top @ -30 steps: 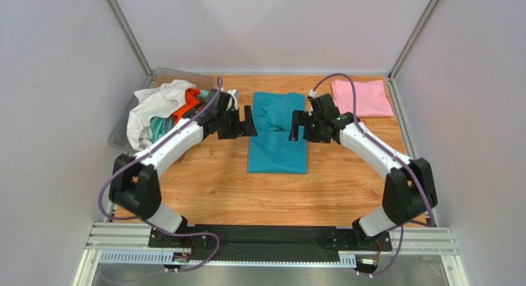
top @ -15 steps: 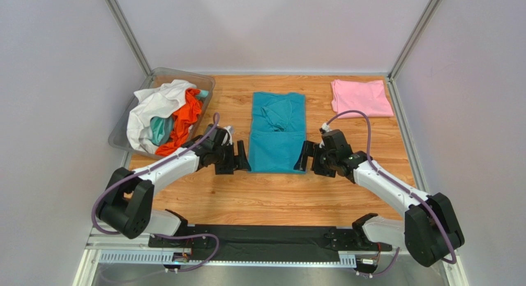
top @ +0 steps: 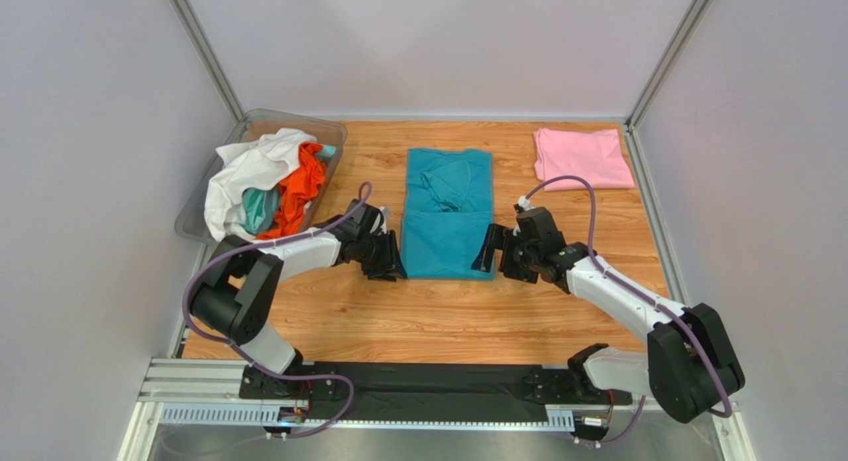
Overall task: Fold and stack the t-shirts
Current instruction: Fold the tshirt
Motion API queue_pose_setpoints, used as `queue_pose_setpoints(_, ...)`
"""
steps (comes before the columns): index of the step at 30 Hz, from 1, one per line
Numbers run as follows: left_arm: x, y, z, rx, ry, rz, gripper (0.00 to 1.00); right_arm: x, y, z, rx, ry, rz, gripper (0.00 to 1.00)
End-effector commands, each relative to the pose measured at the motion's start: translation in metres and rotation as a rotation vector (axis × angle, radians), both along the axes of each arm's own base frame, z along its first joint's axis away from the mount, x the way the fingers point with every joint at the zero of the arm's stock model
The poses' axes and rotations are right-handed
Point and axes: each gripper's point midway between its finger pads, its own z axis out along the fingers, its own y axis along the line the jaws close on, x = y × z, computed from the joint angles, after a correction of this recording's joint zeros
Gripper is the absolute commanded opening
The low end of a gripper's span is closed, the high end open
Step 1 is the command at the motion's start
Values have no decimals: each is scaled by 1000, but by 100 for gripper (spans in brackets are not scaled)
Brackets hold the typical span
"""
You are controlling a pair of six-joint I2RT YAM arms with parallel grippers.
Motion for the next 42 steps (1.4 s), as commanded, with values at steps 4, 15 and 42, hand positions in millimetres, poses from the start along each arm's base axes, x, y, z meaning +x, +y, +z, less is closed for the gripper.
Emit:
queue_pose_setpoints(4, 16, -7, -9, 17, -11, -7, 33, 6, 0, -3, -1, -17, -12, 96)
queue_pose_setpoints(15, 8, -3, -9, 27, -13, -23, 0, 8, 3, -21, -41, 34, 30, 76)
queue_pose_setpoints(42, -21, 16, 23, 42, -102, -11, 0, -49, 19, -24, 10, 229, 262, 0)
